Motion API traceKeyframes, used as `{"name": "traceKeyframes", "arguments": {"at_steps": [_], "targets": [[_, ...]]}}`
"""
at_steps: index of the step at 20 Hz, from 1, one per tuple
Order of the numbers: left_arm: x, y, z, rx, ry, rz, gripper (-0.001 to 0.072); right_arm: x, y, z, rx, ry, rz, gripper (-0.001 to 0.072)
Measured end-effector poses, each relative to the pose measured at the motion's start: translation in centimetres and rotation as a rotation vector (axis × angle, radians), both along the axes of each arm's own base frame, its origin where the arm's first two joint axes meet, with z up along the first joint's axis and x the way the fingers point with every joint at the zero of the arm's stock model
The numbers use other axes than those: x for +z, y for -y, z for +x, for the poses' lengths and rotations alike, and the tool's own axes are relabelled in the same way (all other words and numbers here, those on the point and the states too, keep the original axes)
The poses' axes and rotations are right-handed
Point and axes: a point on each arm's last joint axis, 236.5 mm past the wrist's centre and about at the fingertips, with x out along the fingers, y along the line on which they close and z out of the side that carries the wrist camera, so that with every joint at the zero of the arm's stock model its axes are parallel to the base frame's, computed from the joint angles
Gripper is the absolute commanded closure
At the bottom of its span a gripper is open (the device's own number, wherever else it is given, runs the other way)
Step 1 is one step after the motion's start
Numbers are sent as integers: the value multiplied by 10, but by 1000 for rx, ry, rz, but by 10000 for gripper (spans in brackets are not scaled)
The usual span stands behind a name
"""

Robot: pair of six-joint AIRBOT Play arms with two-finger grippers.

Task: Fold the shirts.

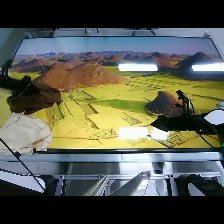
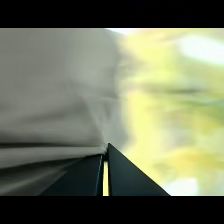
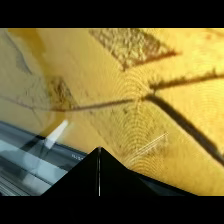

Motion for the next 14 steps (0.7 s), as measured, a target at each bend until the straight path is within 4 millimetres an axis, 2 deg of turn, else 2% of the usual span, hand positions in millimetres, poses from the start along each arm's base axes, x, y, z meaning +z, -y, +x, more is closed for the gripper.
{"name": "traceKeyframes", "arguments": {"at_steps": [2,3,5,6,8,10,11,12,13,14], "targets": [[75,73,14,-141,172,-87,687,1,0,0,6,3,0,695],[113,110,14,-213,258,-128,687,3,0,1,13,13,-2,695],[186,186,-5,-379,420,-191,686,10,3,6,15,41,-5,694],[211,215,-17,-442,475,-211,687,15,6,10,12,59,-7,695],[241,259,-42,-533,536,-239,687,27,16,19,-13,101,-11,694],[242,286,-61,-583,523,-260,681,39,29,27,-51,141,-17,688],[234,295,-67,-598,499,-268,553,45,37,31,-74,161,-21,684],[224,302,-71,-608,469,-277,268,49,44,34,-98,176,-25,617],[211,308,-76,-620,434,-284,-13,53,51,36,-118,185,-27,350],[196,312,-79,-621,396,-289,-2,55,57,37,-133,190,-31,126]]}}
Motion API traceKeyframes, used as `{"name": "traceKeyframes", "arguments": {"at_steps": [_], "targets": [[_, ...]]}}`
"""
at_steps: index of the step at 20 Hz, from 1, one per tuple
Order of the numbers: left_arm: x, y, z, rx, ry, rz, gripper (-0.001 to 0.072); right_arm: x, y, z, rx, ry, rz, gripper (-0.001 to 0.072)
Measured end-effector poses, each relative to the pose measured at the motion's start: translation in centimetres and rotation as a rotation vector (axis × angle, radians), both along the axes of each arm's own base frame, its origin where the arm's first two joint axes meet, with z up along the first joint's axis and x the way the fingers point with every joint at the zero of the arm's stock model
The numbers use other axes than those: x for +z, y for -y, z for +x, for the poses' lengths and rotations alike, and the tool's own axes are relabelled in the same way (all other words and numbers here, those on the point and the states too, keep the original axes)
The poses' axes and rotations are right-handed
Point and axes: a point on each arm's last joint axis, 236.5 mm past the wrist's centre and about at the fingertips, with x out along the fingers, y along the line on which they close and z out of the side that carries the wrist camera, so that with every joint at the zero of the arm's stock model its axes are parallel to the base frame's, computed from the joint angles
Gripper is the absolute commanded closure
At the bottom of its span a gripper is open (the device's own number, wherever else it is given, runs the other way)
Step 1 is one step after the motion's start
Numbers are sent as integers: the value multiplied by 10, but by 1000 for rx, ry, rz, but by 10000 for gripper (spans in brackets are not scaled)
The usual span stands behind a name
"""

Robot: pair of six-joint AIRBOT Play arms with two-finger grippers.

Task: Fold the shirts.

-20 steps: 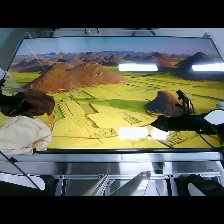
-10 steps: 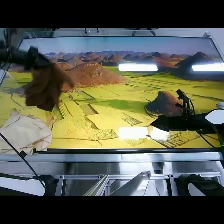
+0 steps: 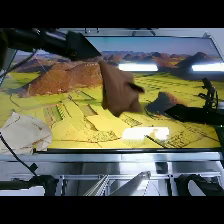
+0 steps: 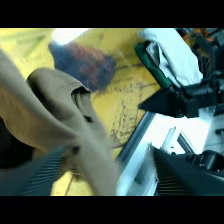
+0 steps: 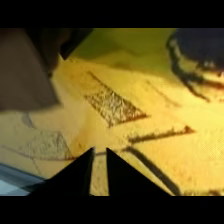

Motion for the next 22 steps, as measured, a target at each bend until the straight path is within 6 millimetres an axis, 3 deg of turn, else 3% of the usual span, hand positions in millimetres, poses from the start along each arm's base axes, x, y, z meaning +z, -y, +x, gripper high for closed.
{"name": "traceKeyframes", "arguments": {"at_steps": [3,7,12,15,18,19,21,22], "targets": [[-43,-4,-6,2,-106,35,0,2,11,-4,-10,-4,-3,104],[-111,-40,-10,60,-259,135,0,-2,23,-2,-27,-11,-11,124],[-199,-65,-24,156,-445,196,1,-37,25,18,-44,-86,58,143],[-238,-50,-37,142,-519,184,1,-64,14,38,-40,-111,155,143],[-257,-16,-40,93,-563,114,1,-93,-1,57,-25,-143,195,150],[-260,-5,-39,76,-569,96,35,-102,-7,65,-14,-155,198,240],[-264,17,-34,36,-570,69,386,-117,-21,81,8,-178,207,291],[-265,26,-32,14,-569,61,614,-123,-28,89,22,-189,210,445]]}}
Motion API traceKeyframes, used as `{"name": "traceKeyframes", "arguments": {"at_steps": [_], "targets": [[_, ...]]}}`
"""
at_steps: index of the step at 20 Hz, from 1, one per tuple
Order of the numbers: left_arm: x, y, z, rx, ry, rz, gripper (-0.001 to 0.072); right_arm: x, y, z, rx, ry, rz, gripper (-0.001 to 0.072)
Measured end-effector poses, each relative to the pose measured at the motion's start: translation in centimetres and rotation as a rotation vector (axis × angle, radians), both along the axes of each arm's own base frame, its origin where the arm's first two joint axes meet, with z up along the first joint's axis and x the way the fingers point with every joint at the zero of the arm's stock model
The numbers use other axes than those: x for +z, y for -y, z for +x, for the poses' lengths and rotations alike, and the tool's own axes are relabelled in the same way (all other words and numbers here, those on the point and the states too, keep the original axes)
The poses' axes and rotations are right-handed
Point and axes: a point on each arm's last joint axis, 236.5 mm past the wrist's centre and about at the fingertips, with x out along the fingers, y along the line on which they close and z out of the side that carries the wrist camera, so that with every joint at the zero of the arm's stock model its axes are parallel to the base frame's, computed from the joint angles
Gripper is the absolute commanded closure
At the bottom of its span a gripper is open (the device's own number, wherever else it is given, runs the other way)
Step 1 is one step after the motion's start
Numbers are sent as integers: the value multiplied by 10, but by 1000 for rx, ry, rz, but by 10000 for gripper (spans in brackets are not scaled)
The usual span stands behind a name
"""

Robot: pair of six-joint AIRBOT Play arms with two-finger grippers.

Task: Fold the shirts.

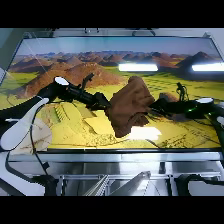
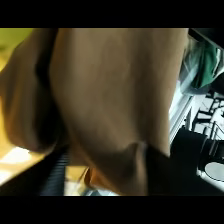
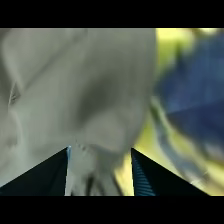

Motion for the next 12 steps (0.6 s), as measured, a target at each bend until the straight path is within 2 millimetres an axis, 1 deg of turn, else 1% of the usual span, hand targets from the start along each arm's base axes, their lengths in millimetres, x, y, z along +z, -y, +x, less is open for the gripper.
{"name": "traceKeyframes", "arguments": {"at_steps": [1,2,4,5,6,7,8,9,11,12], "targets": [[0,8,2,-17,4,-11,712,-4,-7,7,12,-7,6,655],[1,16,4,-36,11,-25,712,-7,-13,14,24,-10,13,694],[7,25,9,-64,26,-44,713,-2,-24,26,57,0,33,696],[14,28,12,-72,36,-57,712,6,-27,31,70,13,46,696],[25,31,18,-75,55,-68,712,19,-30,38,86,39,61,696],[40,32,24,-78,79,-80,712,35,-31,44,99,71,72,696],[58,32,30,-79,114,-93,712,58,-33,49,117,118,81,697],[81,33,35,-81,155,-112,710,83,-34,53,131,172,84,697],[132,33,42,-83,262,-141,690,142,-35,57,153,297,81,697],[159,33,43,-83,312,-155,690,171,-36,55,163,363,75,696]]}}
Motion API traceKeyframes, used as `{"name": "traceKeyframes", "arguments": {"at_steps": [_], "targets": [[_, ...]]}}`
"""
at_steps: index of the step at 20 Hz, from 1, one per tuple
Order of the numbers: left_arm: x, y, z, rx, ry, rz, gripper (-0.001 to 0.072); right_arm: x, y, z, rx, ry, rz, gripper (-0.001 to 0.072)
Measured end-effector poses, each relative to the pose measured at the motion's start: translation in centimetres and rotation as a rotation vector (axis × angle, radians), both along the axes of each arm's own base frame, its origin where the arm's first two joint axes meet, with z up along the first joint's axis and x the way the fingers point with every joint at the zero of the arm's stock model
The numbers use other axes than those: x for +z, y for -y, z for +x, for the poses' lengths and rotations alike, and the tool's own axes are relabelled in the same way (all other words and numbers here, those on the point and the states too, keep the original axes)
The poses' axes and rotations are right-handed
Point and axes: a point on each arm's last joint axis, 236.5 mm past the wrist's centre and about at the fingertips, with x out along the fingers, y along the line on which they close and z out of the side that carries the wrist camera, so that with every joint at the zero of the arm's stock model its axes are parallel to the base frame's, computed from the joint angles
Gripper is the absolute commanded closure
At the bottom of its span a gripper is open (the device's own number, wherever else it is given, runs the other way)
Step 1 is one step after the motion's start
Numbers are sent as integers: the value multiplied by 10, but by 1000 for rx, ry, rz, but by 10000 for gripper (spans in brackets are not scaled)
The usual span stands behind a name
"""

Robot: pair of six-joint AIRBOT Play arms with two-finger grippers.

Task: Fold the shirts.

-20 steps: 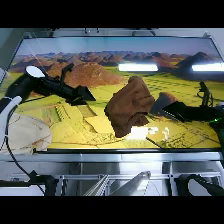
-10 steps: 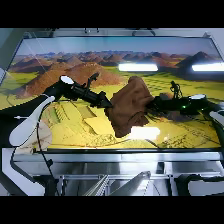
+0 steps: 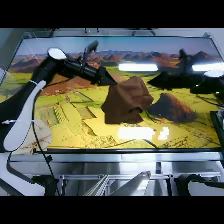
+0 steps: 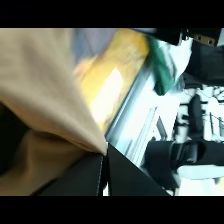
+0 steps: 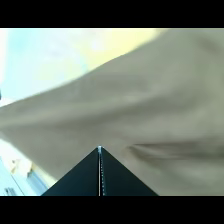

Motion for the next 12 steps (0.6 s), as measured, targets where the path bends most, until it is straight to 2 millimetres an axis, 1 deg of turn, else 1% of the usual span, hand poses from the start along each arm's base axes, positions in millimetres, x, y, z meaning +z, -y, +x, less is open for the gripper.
{"name": "traceKeyframes", "arguments": {"at_steps": [1,2,3,4,5,6,7,8,9,10,11,12], "targets": [[26,0,-1,-1,54,-16,689,27,-1,-4,3,60,-3,692],[53,0,-5,-2,107,-32,689,54,-1,-10,4,116,-4,567],[78,0,-10,-5,158,-47,689,75,-1,-17,6,159,-8,322],[97,-2,-16,-9,201,-51,688,89,1,-23,-2,182,-22,255],[110,-5,-22,-8,226,-38,686,94,3,-30,-3,184,-47,256],[113,-9,-27,-11,232,-13,684,93,6,-36,-3,167,-73,255],[108,-13,-34,-20,218,18,678,87,8,-41,-3,140,-98,256],[99,-18,-42,-36,187,50,587,79,9,-46,-1,109,-112,255],[88,-21,-50,-54,145,72,368,69,10,-50,0,74,-122,252],[76,-24,-58,-68,101,92,169,59,10,-54,1,42,-128,250],[60,-29,-65,-84,52,120,-13,46,10,-58,7,5,-132,203],[45,-36,-69,-86,5,144,-12,34,10,-61,10,-28,-135,66]]}}
